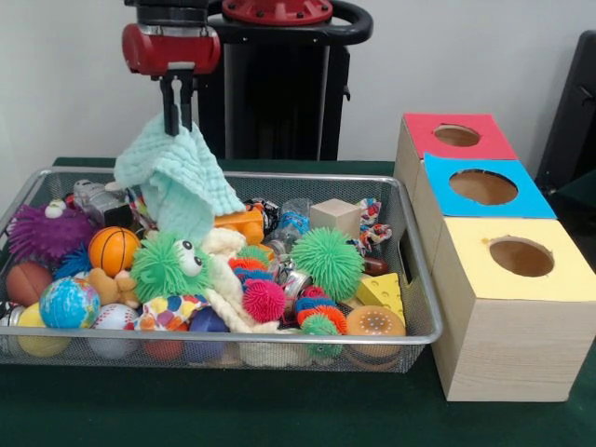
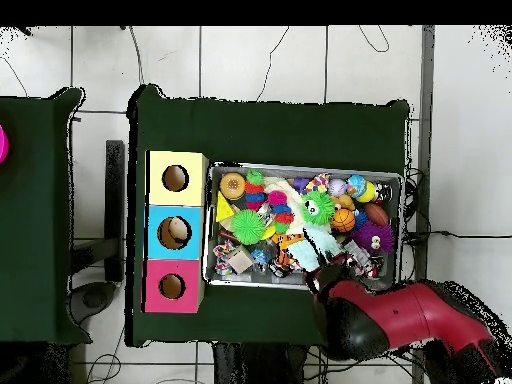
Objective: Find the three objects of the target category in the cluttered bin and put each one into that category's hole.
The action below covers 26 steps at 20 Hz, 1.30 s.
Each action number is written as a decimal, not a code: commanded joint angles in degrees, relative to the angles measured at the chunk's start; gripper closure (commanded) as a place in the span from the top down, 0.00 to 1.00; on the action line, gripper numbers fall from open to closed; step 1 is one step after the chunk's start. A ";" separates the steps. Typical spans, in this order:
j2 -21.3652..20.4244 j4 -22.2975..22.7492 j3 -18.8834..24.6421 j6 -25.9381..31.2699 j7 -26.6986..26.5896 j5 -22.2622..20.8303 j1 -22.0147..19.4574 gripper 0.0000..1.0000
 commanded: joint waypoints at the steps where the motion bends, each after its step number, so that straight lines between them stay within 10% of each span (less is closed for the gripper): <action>1: 1.99 -1.53 8.55 -0.97 -9.94 -2.58 -0.66 0.00; 16: 4.88 -7.36 14.18 -0.18 -10.92 -4.31 -1.51 0.00; 26: 6.07 -10.72 22.25 5.75 -22.00 -2.12 -4.58 0.00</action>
